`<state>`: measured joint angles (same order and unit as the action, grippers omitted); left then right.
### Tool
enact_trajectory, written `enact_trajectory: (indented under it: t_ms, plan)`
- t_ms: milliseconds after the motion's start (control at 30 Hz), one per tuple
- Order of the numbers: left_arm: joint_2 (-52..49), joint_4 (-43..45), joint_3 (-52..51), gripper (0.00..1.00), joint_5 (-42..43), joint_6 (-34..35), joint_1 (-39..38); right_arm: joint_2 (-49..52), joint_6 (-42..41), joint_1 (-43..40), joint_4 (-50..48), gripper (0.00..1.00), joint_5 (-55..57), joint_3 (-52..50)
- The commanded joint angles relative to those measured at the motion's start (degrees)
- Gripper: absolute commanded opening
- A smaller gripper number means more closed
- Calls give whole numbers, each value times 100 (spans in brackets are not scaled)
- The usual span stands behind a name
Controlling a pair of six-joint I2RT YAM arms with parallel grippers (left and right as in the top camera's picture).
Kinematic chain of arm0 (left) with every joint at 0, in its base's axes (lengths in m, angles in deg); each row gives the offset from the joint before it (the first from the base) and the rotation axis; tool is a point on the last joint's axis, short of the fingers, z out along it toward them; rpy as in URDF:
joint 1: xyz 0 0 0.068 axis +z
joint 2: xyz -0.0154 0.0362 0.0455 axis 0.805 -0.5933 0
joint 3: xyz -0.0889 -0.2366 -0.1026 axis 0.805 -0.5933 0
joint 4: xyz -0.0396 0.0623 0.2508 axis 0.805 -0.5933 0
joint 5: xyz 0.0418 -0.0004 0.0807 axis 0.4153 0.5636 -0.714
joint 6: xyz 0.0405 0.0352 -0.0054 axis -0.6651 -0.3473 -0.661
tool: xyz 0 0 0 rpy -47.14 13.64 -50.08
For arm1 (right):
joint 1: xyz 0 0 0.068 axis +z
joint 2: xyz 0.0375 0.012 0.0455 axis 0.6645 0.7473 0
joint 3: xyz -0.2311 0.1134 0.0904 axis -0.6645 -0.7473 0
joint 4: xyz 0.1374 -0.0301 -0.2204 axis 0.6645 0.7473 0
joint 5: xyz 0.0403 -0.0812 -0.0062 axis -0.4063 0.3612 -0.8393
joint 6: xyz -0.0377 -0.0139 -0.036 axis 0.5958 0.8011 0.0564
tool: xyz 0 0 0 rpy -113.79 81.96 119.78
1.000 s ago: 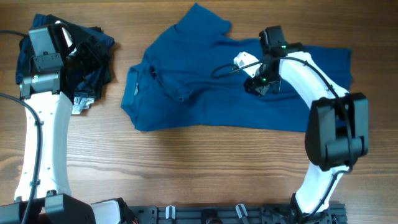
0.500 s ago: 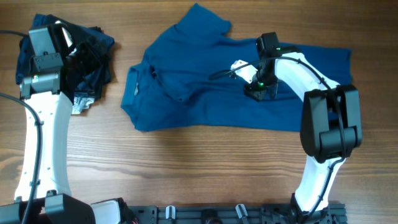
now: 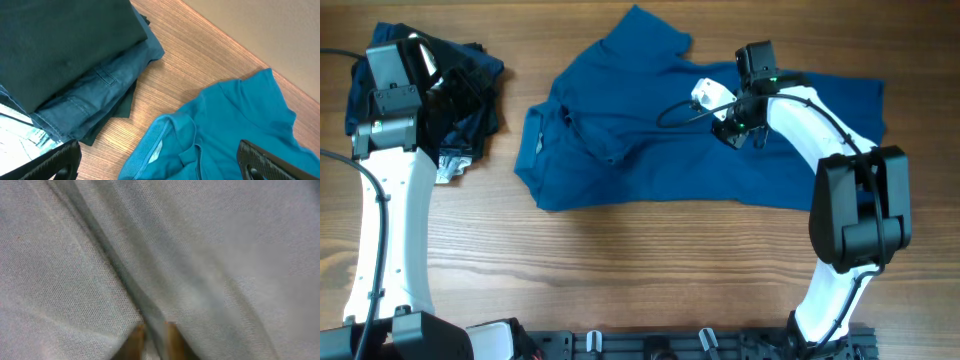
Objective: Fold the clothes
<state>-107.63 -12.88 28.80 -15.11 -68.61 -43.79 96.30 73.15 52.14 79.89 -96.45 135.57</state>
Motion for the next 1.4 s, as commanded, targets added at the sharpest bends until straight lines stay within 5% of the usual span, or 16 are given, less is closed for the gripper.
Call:
enact_trajectory:
  t_ms: [0,233,400,567,800,967,1200,1367]
  plan:
    - [-33,15,-2,100,-37,72,20,-136,-94,13,-28,40,-9,-155]
    - [-33,15,-2,100,-37,72,20,-780,-2765,-90,197,43,348,105]
    - [-33,15,-2,100,-37,70,20,-933,-5082,-935,1167,6,796,105]
    - [-33,15,-2,100,-37,72,20,-931,-6540,-2435,2057,4,1307,-166]
    - [-33,15,-2,100,-37,72,20,-920,-6891,-4435,306,4,1340,-2275]
    - [-33,15,-2,100,-37,72,20,-907,-7121,-5702,-280,4,1349,-2627]
    - [-33,271,-2,100,-35,72,20,-1021,-6653,-5342,293,10,645,-1346]
    - [-33,278,-2,100,-37,72,20,-1434,-4603,-4225,1147,13,-1659,2]
